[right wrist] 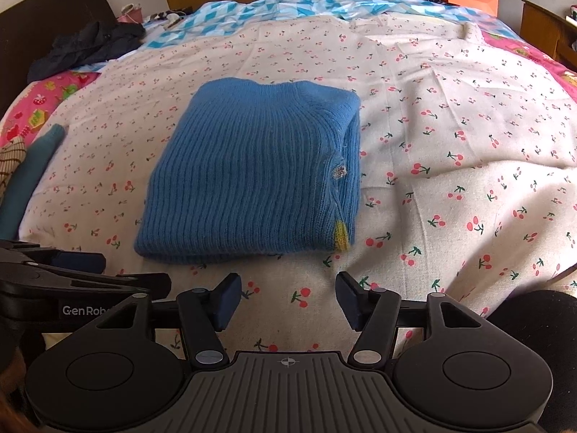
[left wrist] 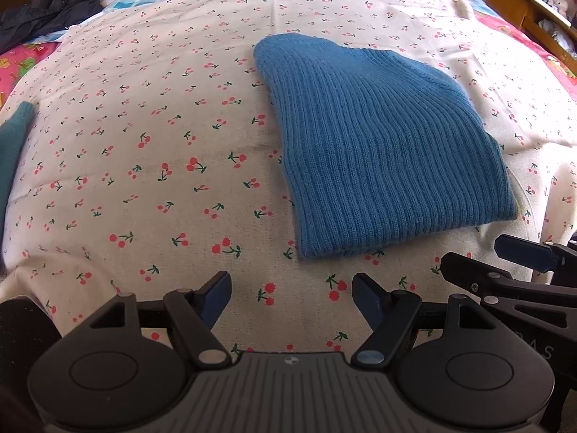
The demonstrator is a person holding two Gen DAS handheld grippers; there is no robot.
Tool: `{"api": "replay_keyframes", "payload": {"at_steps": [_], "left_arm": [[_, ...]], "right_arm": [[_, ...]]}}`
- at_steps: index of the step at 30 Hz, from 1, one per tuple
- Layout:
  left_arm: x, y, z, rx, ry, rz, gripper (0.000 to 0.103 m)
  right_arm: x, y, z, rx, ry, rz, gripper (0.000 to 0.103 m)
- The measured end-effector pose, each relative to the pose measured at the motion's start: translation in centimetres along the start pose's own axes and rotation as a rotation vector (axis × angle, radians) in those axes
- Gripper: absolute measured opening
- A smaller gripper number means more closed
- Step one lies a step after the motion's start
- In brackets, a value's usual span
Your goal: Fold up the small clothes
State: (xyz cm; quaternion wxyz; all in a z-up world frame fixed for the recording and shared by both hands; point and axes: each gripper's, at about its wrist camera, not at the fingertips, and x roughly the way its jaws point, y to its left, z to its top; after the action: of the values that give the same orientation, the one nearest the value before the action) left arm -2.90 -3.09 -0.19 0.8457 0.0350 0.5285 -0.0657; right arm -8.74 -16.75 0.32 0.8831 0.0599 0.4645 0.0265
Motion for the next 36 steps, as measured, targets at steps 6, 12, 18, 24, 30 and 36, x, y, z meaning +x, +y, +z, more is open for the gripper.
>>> {"api": "replay_keyframes", "payload": {"at_steps": [6,12,18,24,30,36], "left_arm": [[0.09,-0.26,-0.12,0.006,0.005,0.001,0.078],[0.17,-0.24,-0.11,0.003,0.009,0.001,0.078],[0.19,-0.24,-0.12,0.0,0.01,0.003,0.078],[0.26,0.05,-0.18,-0.013,0.013,0.009,0.078],[0.22,0.1,-0.23,-0.016,0.011,0.012,0.078],[0.05,0.08,-0.23,-0.019,0.004,0.007,0.078]], "right_arm": [[0.04,-0.03,-0.1,0.004,0.002,0.003,0.059],[0.05,-0.07,-0.2,0.006,0.006,0.003,0.059],[0.11,-0.14,-0.21,0.008,0.011,0.002,0.061],[0.02,-0.17,-0.31,0.012,0.008,0.001,0.063],[0.09,-0.14,-0.33,0.009,0.012,-0.001,0.063],[0.46,-0.2,-0.32,0.015,0.027,-0.016,0.064]]}}
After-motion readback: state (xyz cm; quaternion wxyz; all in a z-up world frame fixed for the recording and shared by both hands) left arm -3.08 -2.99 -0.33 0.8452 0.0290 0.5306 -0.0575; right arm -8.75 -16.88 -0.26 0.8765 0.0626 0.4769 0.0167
